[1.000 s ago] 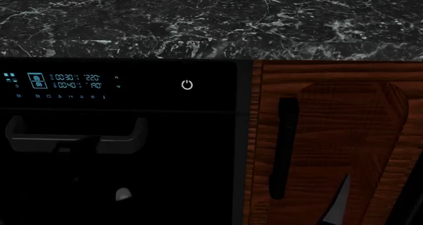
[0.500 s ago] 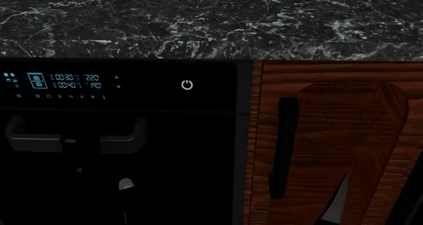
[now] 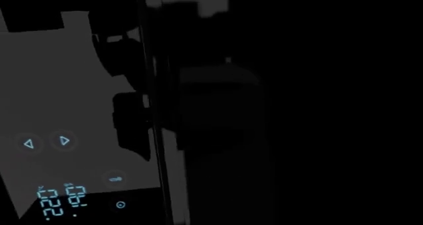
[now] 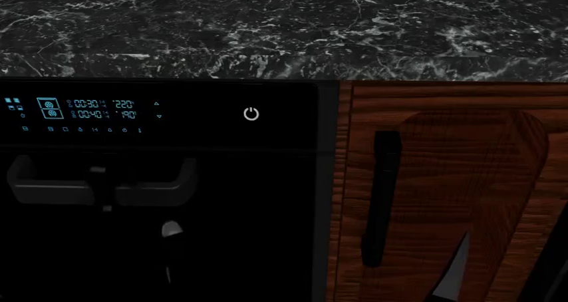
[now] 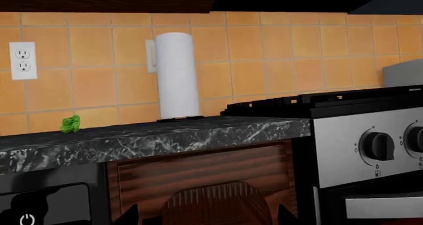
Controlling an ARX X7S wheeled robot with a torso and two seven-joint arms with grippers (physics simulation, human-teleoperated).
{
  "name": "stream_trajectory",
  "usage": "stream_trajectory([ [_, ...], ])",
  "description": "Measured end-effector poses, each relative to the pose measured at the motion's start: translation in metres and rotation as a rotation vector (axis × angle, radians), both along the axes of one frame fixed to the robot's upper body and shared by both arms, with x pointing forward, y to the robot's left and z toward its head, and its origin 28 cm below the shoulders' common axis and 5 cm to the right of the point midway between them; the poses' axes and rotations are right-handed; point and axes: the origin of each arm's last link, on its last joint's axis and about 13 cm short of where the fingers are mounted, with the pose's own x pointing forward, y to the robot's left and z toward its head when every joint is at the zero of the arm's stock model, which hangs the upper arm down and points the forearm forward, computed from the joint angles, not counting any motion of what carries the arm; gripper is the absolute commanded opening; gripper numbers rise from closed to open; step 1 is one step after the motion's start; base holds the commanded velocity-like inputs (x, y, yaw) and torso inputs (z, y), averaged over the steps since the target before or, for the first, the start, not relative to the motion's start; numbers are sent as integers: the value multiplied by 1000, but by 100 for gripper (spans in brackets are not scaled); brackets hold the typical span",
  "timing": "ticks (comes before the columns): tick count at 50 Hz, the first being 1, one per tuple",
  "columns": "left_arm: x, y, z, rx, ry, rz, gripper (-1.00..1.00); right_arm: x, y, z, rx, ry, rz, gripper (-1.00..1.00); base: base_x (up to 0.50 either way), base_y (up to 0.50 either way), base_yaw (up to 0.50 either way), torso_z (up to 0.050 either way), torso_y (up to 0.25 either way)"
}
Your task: Open the dishwasher door
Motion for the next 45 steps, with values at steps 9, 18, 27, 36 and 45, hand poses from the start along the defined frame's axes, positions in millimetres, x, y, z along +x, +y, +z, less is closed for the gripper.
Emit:
stream_trajectory([
  [9, 2, -1, 4, 22, 0, 9, 100, 0, 0, 0, 1, -1, 0, 100, 0, 0, 0, 0, 0],
  [18, 0, -1, 1, 5, 45, 21, -100, 0, 0, -1, 2, -2, 0, 100, 0, 0, 0, 0, 0],
  [27, 1, -1, 1, 5, 46, 21, -100, -1, -1, -1, 3, -2, -1, 100, -1, 0, 0, 0, 0],
  [36, 1, -1, 2, 5, 46, 20, -100, -1, -1, -1, 4, -3, -2, 100, 0, 0, 0, 0, 2],
  [45, 1, 0, 2, 3, 49, 17, -100, -1, -1, -2, 7, -3, -1, 100, -1, 0, -1, 0, 1],
])
